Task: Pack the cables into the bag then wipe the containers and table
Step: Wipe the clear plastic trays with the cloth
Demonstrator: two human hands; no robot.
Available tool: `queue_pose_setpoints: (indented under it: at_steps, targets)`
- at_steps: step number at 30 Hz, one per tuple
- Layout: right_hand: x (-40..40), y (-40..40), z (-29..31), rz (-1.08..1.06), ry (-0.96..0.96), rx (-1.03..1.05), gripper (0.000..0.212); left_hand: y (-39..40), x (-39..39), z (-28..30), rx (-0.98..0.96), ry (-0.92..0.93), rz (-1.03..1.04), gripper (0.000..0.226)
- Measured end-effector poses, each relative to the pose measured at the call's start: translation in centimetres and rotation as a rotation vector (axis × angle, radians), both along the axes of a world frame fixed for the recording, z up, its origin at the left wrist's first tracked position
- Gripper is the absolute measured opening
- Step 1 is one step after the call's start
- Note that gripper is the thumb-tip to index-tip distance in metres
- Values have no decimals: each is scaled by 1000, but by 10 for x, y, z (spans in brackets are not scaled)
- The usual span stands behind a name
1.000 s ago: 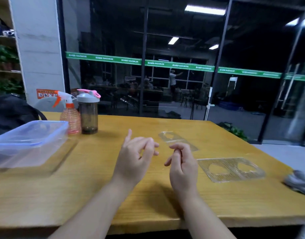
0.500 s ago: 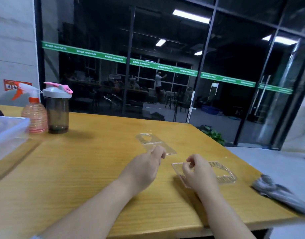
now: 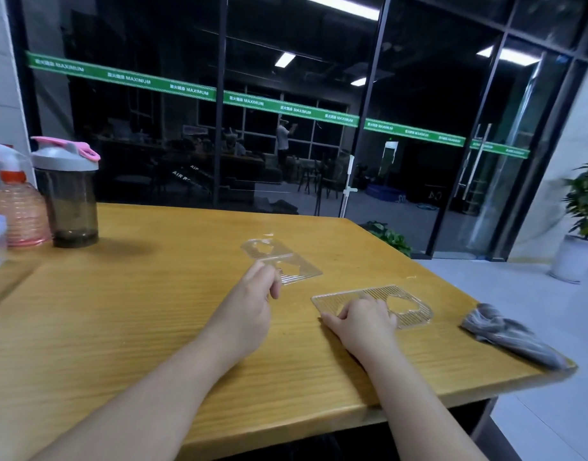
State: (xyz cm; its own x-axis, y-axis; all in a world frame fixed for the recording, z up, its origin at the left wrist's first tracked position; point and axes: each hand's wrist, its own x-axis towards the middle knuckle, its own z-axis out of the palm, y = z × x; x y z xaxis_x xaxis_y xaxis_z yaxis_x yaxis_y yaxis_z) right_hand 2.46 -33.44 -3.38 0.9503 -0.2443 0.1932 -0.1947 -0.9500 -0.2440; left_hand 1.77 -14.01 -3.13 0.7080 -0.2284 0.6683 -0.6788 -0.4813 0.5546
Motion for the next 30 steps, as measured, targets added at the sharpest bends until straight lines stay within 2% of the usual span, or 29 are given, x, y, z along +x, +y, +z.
queue_pose_setpoints:
  at_steps: [4, 9, 15, 20, 25, 30]
  targets:
    - [-1, 2, 0, -5, -35, 11, 54, -2, -2, 0, 21, 35, -16, 35]
    - [-8, 1, 5, 33, -150, 86, 32, -1, -4, 1, 14, 37, 24, 49]
    - [-10, -2, 6, 4, -296, 143, 11, -2, -9, 5, 1, 67, 44, 46]
    - [-10, -7, 2, -25, -79, 80, 37, -2, -11, 5, 12, 60, 50, 45]
    - [-5, -4, 5, 18, -8, 74, 35, -2, -11, 5, 16, 74, 55, 45]
    - [9, 2, 22, 77, 212, -9, 33, -1, -11, 6, 11, 73, 59, 45]
